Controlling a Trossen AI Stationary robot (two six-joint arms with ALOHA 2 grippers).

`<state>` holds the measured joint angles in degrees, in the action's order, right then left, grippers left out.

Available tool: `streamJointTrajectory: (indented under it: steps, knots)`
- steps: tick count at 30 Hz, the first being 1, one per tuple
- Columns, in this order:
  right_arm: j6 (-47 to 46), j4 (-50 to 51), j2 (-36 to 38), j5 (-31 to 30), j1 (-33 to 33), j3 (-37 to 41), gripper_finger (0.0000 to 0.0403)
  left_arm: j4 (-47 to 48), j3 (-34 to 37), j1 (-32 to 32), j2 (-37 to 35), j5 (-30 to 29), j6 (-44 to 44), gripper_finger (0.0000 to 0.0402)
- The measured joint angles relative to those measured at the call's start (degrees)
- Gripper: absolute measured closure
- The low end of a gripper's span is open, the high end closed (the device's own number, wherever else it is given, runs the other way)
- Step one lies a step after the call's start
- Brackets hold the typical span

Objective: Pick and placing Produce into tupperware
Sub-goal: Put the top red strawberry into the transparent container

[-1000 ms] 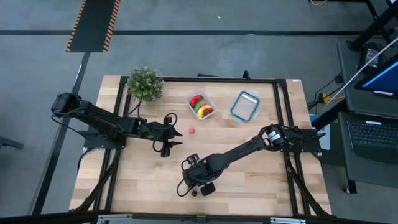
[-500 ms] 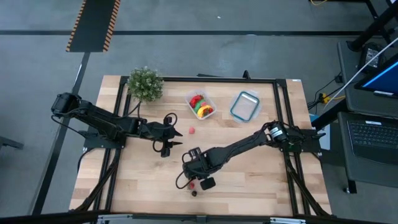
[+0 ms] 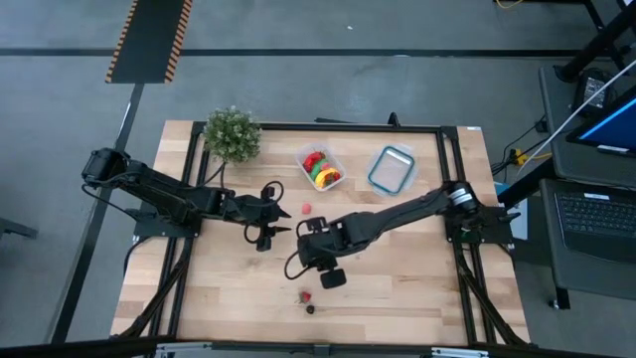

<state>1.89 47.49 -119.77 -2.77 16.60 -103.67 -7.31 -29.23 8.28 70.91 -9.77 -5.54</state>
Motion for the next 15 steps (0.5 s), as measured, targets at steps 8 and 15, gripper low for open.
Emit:
streamJointTrajectory:
  steps: [8, 15]
  knots:
    - [-0.7, 3.4, 4.7, -1.3, -0.1, 0.1, 0.0275, 0.5, 0.0, 0.0, 0.0, 0.0, 0.1, 0.0237]
    - [-2.8, 7.0, 9.1, -4.2, -0.1, 0.1, 0.0275, 1.0, 0.0, 0.0, 0.0, 0.0, 0.0, 0.0237]
